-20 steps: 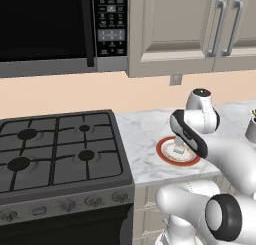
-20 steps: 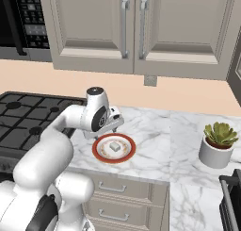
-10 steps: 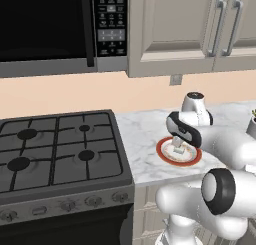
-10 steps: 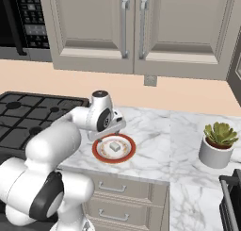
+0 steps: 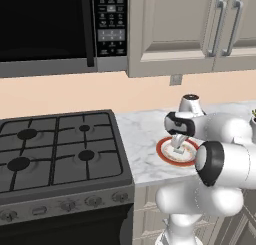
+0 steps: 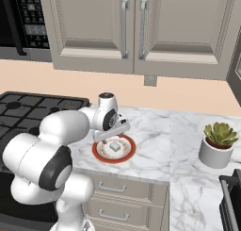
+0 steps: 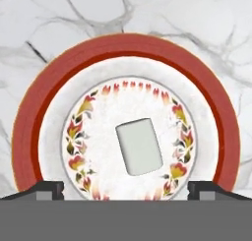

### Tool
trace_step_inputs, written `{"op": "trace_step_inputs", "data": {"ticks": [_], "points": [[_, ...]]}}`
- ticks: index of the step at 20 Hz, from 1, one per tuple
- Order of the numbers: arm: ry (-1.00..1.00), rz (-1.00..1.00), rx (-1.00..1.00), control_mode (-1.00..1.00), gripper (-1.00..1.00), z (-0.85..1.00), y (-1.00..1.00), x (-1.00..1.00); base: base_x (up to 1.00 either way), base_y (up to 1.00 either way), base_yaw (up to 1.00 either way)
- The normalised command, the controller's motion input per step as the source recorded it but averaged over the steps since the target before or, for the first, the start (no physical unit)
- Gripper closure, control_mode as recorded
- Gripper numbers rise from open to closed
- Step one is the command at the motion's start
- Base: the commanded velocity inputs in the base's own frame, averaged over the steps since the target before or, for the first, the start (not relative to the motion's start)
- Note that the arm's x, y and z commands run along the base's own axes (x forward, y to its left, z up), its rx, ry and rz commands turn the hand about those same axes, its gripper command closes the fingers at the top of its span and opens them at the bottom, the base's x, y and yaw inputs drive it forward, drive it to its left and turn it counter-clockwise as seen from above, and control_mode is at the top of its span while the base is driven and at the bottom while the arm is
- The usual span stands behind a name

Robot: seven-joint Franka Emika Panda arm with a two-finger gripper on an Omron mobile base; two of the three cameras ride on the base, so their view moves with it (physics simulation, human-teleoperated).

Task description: Pick up the marshmallow and place it in the cup of hot chocolate on the dining counter.

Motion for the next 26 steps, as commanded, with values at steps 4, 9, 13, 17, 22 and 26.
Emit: {"op": "trace_step_inputs", "data": {"ticks": [4, 9, 13, 17, 22, 26], "points": [[0.04, 0.00, 0.00, -1.00, -1.00, -0.29, -0.04, 0.24, 0.00, 0.00, 0.00], [0.04, 0.00, 0.00, -1.00, -1.00, -0.28, -0.03, 0.14, 0.00, 0.00, 0.00], [0.01, 0.01, 0.00, -1.00, -1.00, -0.30, 0.00, 0.02, 0.00, 0.00, 0.00], [0.00, 0.02, 0.00, -1.00, -1.00, -0.29, 0.00, 0.00, 0.00, 0.00, 0.00], [0.01, 0.02, 0.00, -1.00, -1.00, -0.30, 0.00, 0.01, 0.00, 0.00, 0.00], [0.00, 0.01, 0.00, -1.00, -1.00, -0.33, -0.02, 0.01, 0.00, 0.00, 0.00]]}}
